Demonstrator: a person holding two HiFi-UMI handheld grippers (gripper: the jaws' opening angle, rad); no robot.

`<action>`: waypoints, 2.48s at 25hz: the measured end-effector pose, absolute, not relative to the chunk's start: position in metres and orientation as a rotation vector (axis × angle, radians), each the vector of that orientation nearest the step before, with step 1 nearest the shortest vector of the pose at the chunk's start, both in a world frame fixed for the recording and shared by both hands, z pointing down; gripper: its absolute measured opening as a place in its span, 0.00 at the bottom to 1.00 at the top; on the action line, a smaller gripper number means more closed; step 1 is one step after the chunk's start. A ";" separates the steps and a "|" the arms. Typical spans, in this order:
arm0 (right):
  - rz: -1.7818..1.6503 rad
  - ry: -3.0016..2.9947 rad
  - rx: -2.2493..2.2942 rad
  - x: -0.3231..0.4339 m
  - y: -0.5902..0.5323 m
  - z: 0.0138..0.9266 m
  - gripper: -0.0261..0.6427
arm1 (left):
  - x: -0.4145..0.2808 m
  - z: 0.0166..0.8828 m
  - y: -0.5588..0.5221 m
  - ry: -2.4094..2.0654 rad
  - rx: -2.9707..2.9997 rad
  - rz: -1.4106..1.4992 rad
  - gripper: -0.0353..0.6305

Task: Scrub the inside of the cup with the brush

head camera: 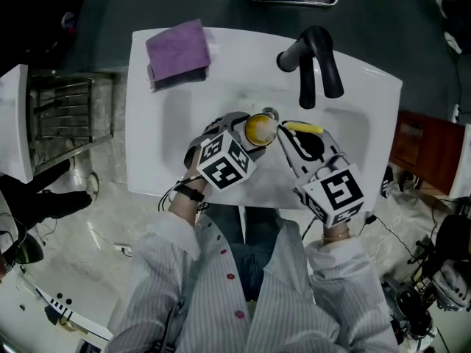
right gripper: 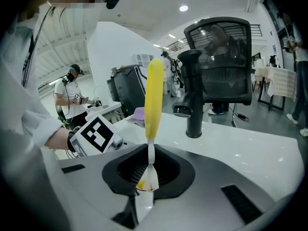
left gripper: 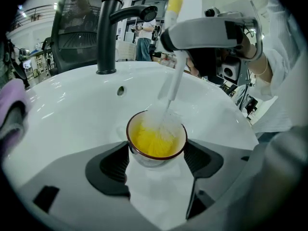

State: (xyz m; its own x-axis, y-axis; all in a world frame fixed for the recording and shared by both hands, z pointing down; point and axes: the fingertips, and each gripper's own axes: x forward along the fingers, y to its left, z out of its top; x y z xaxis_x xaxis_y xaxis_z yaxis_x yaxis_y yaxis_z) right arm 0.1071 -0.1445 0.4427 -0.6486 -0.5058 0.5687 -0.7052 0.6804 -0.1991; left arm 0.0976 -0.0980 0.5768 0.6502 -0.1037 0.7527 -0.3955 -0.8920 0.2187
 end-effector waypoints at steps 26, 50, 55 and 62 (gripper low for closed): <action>0.467 -2.381 0.906 0.059 -0.158 0.438 0.12 | 0.098 0.575 -0.098 -0.379 2.521 1.097 0.60; 0.515 -2.293 1.060 0.098 -0.131 0.431 0.12 | 0.066 0.599 -0.108 -0.464 2.536 1.351 0.46; 0.497 -2.312 1.096 0.101 -0.131 0.415 0.12 | 0.057 0.574 -0.116 -0.536 2.556 1.309 0.46; 0.473 -2.366 1.155 0.115 -0.124 0.376 0.12 | 0.063 0.518 -0.120 -0.604 2.579 1.137 0.46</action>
